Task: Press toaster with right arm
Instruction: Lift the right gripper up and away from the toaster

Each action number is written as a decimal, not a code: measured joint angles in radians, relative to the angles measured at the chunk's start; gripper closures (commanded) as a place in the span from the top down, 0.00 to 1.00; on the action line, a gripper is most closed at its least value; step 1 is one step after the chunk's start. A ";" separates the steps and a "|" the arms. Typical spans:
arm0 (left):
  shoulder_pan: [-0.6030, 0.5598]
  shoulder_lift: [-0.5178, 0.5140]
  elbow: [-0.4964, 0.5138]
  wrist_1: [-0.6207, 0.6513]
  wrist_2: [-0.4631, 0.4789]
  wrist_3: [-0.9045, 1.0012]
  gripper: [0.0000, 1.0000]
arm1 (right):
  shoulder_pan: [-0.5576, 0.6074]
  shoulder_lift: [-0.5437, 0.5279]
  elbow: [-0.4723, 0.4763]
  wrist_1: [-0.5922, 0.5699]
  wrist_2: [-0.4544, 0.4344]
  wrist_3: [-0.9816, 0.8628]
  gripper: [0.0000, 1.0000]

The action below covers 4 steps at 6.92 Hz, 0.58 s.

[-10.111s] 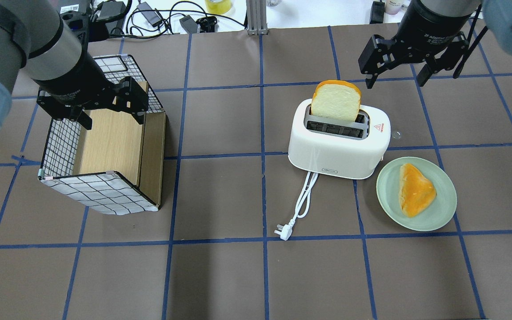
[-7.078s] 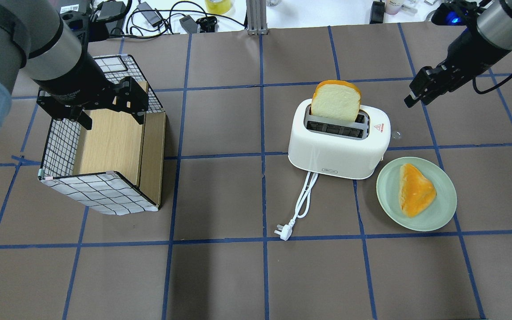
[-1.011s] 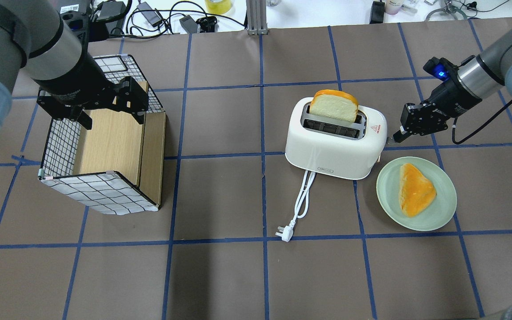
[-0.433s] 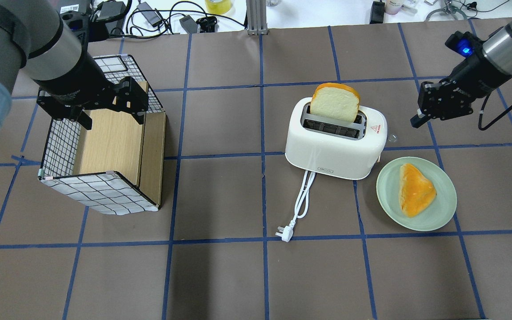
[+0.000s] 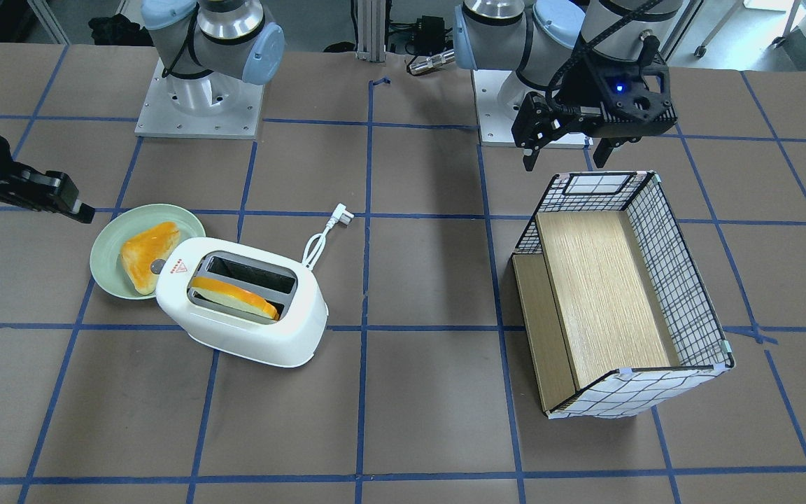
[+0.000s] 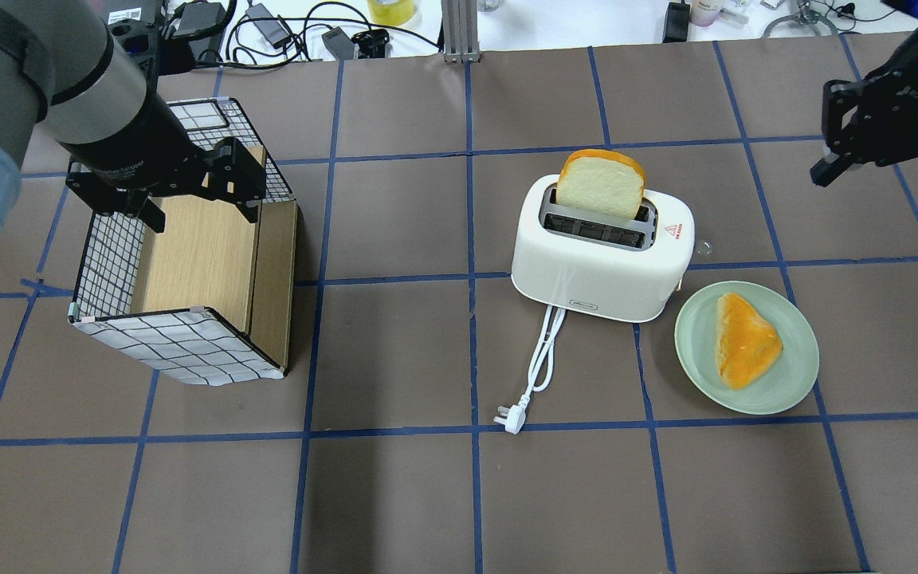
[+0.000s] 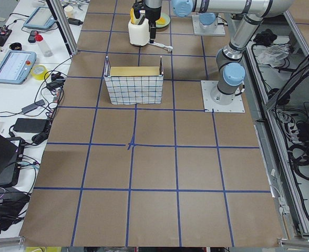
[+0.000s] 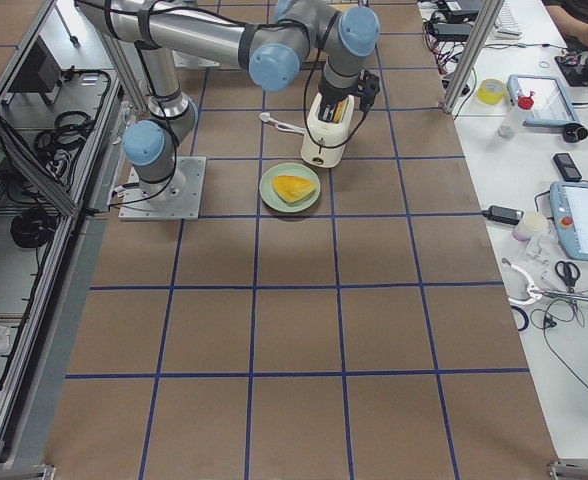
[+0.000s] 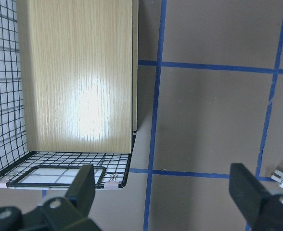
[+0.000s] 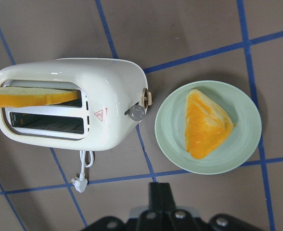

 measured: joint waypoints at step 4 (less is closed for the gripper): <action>0.000 0.000 0.000 0.000 -0.001 0.000 1.00 | 0.164 -0.015 -0.060 -0.004 -0.112 0.236 0.03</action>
